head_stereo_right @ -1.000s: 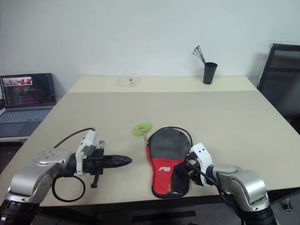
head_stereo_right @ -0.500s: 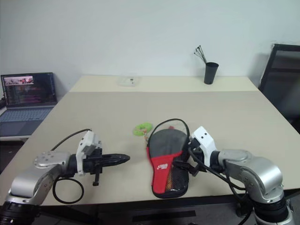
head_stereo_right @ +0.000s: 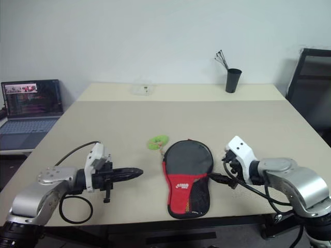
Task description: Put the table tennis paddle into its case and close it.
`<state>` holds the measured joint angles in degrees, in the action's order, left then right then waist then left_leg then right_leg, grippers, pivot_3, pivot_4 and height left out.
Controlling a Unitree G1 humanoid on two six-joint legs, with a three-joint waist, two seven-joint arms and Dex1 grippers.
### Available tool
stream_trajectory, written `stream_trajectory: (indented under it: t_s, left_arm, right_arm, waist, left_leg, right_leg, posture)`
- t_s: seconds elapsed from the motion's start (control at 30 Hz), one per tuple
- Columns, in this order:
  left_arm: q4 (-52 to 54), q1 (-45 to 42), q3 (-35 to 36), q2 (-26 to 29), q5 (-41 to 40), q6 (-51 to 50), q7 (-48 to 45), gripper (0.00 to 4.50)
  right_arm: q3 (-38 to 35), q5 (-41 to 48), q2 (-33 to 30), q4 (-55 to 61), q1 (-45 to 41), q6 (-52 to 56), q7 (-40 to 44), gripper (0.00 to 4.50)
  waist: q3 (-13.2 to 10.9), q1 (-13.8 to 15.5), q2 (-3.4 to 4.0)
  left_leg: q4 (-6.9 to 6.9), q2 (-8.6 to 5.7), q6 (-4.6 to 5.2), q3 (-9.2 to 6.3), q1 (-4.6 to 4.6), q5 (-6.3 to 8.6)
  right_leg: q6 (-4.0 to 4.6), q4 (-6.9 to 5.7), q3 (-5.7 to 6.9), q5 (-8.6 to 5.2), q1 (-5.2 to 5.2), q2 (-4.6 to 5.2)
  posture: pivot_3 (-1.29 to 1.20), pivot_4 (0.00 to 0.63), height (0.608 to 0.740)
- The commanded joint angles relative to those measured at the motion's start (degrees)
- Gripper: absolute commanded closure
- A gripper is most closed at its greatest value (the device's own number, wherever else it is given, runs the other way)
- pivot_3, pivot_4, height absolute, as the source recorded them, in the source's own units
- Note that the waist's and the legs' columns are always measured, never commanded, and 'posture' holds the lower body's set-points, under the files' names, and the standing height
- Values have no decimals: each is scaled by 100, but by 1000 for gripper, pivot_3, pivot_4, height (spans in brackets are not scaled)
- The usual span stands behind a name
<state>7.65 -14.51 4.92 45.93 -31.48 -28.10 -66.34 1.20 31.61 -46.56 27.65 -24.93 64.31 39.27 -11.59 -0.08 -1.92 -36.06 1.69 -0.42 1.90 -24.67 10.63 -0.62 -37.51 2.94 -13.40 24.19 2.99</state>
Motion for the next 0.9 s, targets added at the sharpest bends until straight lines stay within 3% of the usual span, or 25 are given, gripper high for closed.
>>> stream_trajectory:
  t_s: [0.03,0.17,0.3,0.5,0.6,0.9]
  left_arm:
    - [106,-178,191,-15,-65,26,138,4500]
    - [-83,-415,152,-139,36,100,333,4500]
    - [-341,-762,61,-360,201,107,688,4500]
    - [-835,-1173,-66,-596,537,-10,1157,4500]
    - [-1435,-1588,-129,-823,972,191,1661,3924]
    - [-3061,-2601,-328,-1423,1620,717,2060,813]
  right_arm:
    - [-250,270,326,26,-251,-328,105,27]
    - [-82,471,1038,40,-444,-435,-21,27]
    - [499,28,1654,-435,-549,-747,-355,27]
    - [767,-288,2129,-809,-591,-988,-587,27]
    - [914,-439,2250,-877,-552,-1078,-644,0]
    - [1027,-623,2475,-994,-572,-1150,-706,0]
  waist:
    - [0,-3,-1]
    - [0,0,-1]
    - [2,1,-4]
    - [2,0,-5]
    - [3,3,-6]
    - [4,3,-8]
  left_leg:
    - [0,0,0,0,0,0]
    - [-2,2,0,-4,0,-1]
    - [-2,-3,0,-2,-1,0]
    - [-5,-3,0,0,-3,-1]
    - [-7,-3,1,-3,-1,-1]
    - [-10,-3,1,0,-2,-1]
  right_leg:
    - [0,0,-1,0,0,0]
    - [-4,-6,1,2,0,-8]
    - [-6,-4,-1,3,-2,-20]
    - [-8,-9,-3,5,0,-21]
    - [-8,-13,0,5,-2,-23]
    - [-9,-18,-1,6,0,-25]
  posture:
    - [0,150,740]
    - [0,150,740]
    - [0,150,740]
    - [0,150,740]
    - [0,150,740]
    - [0,150,740]
